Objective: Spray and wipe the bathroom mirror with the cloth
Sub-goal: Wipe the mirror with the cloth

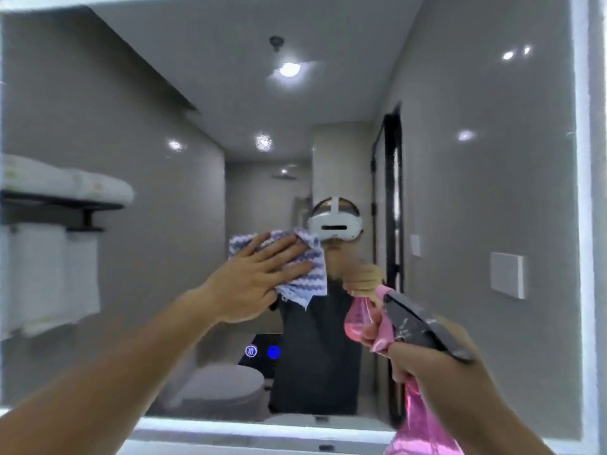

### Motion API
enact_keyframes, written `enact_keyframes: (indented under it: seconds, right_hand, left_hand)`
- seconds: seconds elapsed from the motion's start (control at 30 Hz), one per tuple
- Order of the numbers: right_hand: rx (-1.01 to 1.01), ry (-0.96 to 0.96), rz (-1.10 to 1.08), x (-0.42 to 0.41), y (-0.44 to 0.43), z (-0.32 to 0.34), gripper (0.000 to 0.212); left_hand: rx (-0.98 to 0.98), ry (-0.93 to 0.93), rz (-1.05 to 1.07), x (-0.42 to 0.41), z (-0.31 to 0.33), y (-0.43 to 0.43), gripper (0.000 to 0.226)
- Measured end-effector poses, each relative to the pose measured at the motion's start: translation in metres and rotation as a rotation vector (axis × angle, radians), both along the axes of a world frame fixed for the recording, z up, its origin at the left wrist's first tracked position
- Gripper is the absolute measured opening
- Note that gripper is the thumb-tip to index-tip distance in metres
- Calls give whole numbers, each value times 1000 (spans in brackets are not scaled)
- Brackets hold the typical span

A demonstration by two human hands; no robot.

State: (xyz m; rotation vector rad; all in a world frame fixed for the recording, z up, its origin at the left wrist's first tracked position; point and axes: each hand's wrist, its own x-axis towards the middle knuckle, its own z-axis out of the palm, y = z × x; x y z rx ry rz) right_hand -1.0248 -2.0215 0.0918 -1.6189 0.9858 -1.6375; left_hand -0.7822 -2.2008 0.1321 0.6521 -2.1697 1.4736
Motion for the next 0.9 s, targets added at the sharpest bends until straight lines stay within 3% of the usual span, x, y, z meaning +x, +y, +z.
enact_keyframes:
  seconds: [0.13, 0.2, 0.3, 0.4, 0.47, 0.53, 0.6, 0.67, 0.77, 0.83, 0.9]
  right_hand:
    - [37, 102, 78, 47, -3, 7, 41]
    - [42, 99, 79, 76, -1, 11, 40]
    - [27, 71, 53, 127, -5, 8, 28]
    - [76, 31, 55, 189, -13, -3, 24]
    - [141, 22, 58, 229, -22, -15, 19]
    - [158, 30, 63, 262, -27, -23, 26]
    - [144, 93, 51, 290, -30, -21, 34]
    - [101, 130, 73, 315, -29, -11, 32]
    - [25, 124, 84, 344, -27, 4, 32]
    - [-2, 184, 102, 361, -29, 8, 40]
    - [9, 197, 111, 377, -36, 5, 38]
  left_hand:
    - [175, 654, 158, 83, 63, -7, 65]
    - [179, 756, 165, 99, 54, -9, 70]
    - [43, 582, 137, 122, -11, -14, 64]
    - [14, 184, 53, 158, -115, -19, 62]
    - [22, -135, 83, 196, -171, -22, 45]
    - [107, -355, 173, 231, -184, -15, 35]
    - [108, -413, 182, 268, -149, -15, 45]
    - [-10, -255, 181, 304, -94, -19, 55]
    - [-30, 293, 189, 350, -10, -34, 52]
    - [-11, 535, 196, 355, 6, -39, 53]
    - [2, 701, 153, 341, -17, -41, 54]
